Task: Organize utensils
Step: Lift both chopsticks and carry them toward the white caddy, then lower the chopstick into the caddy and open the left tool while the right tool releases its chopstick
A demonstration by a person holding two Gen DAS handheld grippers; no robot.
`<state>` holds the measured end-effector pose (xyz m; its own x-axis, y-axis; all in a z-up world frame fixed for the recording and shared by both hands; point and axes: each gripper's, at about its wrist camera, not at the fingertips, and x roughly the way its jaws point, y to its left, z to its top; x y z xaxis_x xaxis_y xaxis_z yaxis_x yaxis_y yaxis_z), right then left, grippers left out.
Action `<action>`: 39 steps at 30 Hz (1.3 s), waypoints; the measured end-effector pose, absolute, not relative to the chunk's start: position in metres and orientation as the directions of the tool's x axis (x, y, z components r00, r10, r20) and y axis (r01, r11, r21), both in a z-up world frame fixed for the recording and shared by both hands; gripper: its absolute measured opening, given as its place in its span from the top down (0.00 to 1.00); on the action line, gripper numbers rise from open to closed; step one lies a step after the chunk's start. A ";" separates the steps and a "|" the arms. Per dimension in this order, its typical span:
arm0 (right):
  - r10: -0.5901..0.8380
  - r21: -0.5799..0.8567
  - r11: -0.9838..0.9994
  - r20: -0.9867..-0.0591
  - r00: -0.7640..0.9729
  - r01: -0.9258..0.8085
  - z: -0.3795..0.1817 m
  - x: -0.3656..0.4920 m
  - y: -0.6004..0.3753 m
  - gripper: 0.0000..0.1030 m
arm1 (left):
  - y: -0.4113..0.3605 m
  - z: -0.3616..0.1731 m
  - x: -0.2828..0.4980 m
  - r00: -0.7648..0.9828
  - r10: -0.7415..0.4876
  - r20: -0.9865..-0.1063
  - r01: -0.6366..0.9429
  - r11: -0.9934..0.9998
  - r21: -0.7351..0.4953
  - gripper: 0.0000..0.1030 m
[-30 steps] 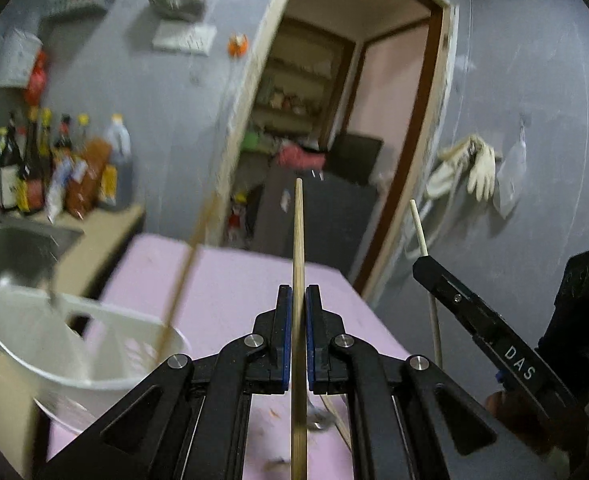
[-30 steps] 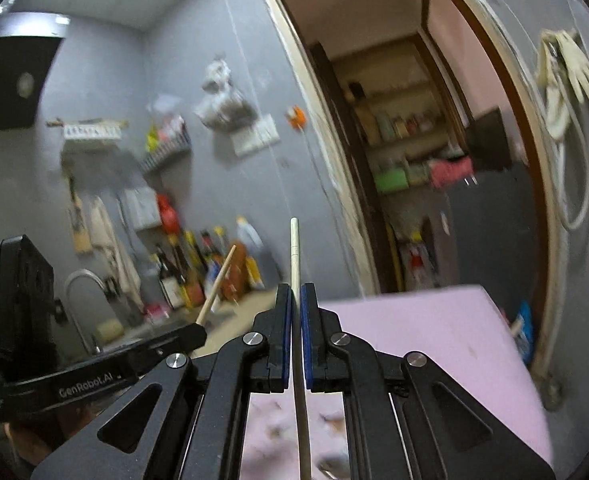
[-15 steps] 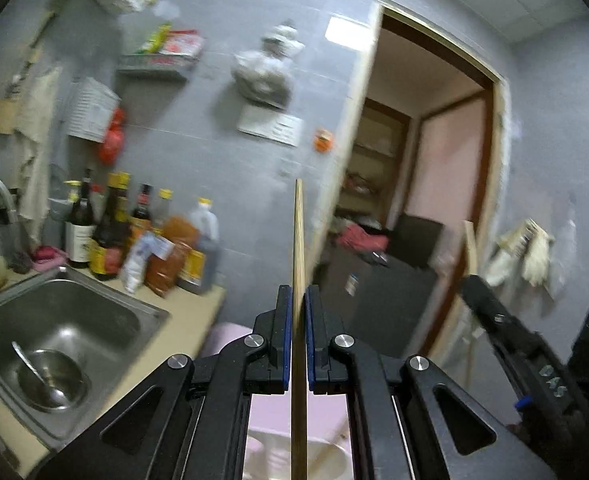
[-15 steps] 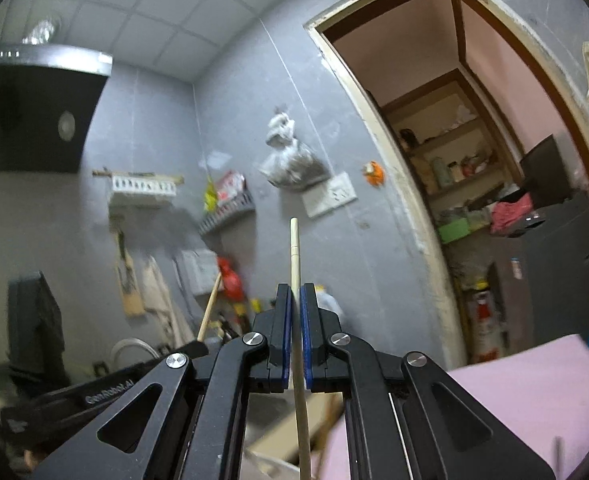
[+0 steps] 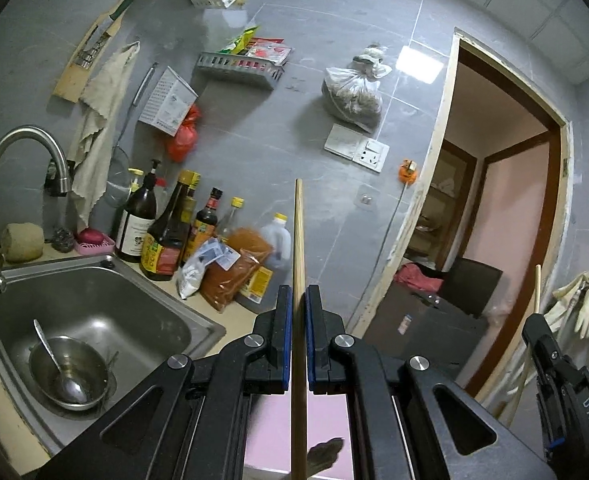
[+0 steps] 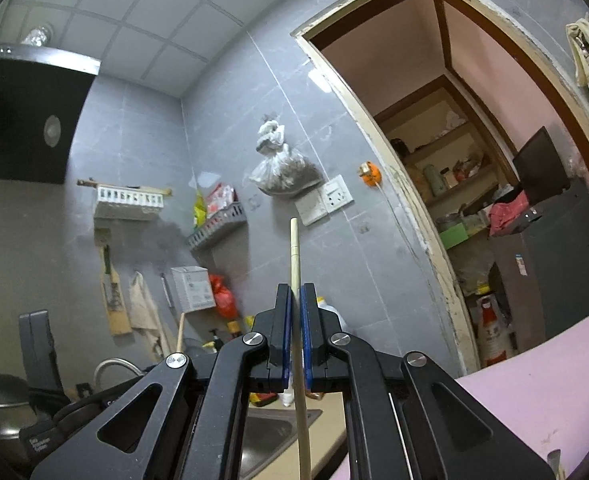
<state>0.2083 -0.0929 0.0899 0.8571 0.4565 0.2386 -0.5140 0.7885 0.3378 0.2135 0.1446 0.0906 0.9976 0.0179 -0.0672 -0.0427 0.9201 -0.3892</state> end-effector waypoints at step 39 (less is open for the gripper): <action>0.524 0.253 0.827 -0.024 0.852 -0.502 0.052 0.203 -0.083 0.97 | 0.121 0.051 0.203 0.967 -0.045 -0.249 -0.020 0.967 -0.253 0.96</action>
